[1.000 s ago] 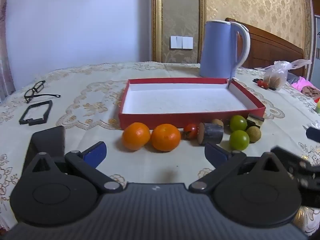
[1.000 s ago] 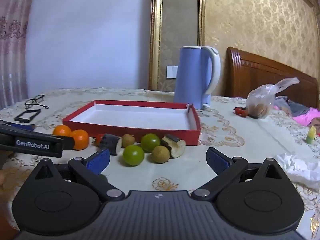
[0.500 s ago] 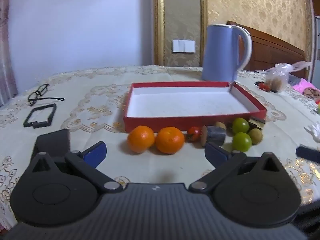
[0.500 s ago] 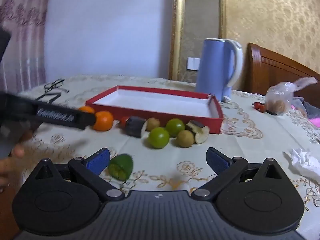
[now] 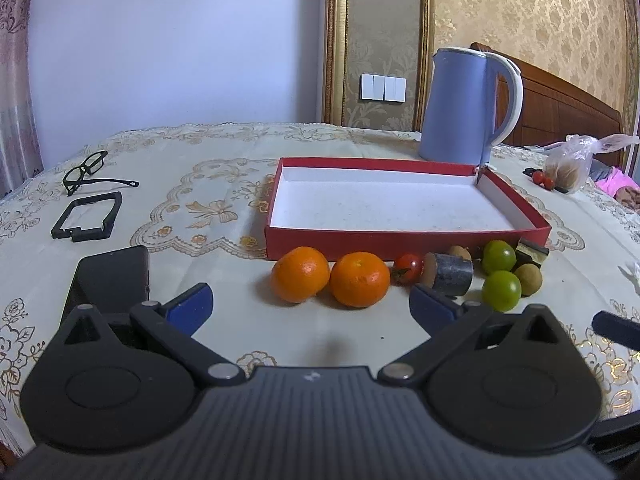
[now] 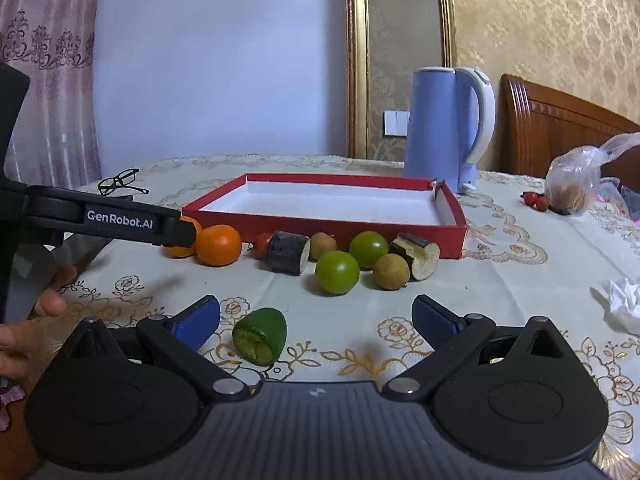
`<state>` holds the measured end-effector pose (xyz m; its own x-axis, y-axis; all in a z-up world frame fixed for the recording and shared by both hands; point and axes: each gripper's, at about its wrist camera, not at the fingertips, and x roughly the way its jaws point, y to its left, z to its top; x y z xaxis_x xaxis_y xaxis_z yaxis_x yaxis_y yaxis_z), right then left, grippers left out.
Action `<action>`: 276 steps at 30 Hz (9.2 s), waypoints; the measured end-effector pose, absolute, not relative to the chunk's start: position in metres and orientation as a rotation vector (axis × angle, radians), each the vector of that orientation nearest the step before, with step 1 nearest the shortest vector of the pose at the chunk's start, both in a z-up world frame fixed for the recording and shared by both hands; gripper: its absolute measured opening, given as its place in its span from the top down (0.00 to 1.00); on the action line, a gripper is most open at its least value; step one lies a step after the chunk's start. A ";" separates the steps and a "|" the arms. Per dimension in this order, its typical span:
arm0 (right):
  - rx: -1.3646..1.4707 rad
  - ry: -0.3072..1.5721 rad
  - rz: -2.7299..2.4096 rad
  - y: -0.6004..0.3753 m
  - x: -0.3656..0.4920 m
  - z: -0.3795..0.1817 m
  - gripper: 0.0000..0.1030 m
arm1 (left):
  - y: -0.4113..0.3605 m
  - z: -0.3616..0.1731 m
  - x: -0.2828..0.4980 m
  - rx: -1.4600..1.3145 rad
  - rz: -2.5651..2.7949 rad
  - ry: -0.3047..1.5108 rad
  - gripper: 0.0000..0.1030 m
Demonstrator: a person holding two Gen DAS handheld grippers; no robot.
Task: Organize fruits
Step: 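Move the right gripper toward the cut green lime on the table, then close the right gripper on the cut green lime and lift it, then carry the lime into the red box and open the right gripper, then grasp a mandarin orange with the left gripper and drop it in the box, then grasp a round green lime with the right gripper and place it in the box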
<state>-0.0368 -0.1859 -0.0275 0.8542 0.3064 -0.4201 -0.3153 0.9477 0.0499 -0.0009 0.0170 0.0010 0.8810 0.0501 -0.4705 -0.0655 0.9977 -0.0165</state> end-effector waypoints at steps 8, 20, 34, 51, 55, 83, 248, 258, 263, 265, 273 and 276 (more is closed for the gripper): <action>-0.016 0.471 0.316 -0.175 -0.037 -0.031 0.00 | 0.010 -0.003 -0.002 -0.016 0.044 0.485 0.00; -0.006 0.481 0.305 -0.169 -0.040 -0.030 0.00 | 0.021 -0.006 0.006 -0.050 0.082 0.520 0.00; -0.016 0.521 0.310 -0.156 -0.033 -0.033 0.00 | 0.025 -0.010 0.006 -0.027 0.110 0.534 0.00; -0.022 0.532 0.275 -0.154 -0.024 -0.031 0.14 | 0.026 -0.004 -0.001 -0.026 0.103 0.517 0.00; -0.036 0.518 0.282 -0.153 -0.026 -0.029 0.21 | 0.025 -0.003 -0.003 -0.024 0.098 0.512 0.00; -0.030 0.539 0.331 -0.161 -0.017 -0.027 0.71 | 0.025 -0.006 -0.002 -0.019 0.097 0.521 0.00; 0.037 0.445 0.283 -0.225 0.016 -0.016 0.18 | 0.029 0.026 0.103 -0.069 0.120 0.485 0.00; -0.040 0.465 0.382 -0.193 0.018 -0.017 0.46 | 0.046 0.012 0.071 -0.095 0.191 0.479 0.00; -0.077 0.490 0.376 -0.186 0.026 -0.021 0.48 | 0.035 0.014 0.061 -0.040 0.197 0.436 0.00; -0.080 0.503 0.381 -0.184 0.030 -0.022 0.52 | 0.031 0.013 0.060 -0.022 0.198 0.431 0.00; -0.110 0.555 0.376 -0.179 0.042 -0.027 0.68 | 0.028 0.011 0.058 -0.008 0.193 0.435 0.00; -0.116 0.551 0.374 -0.178 0.041 -0.027 0.69 | 0.028 0.011 0.057 -0.011 0.188 0.433 0.00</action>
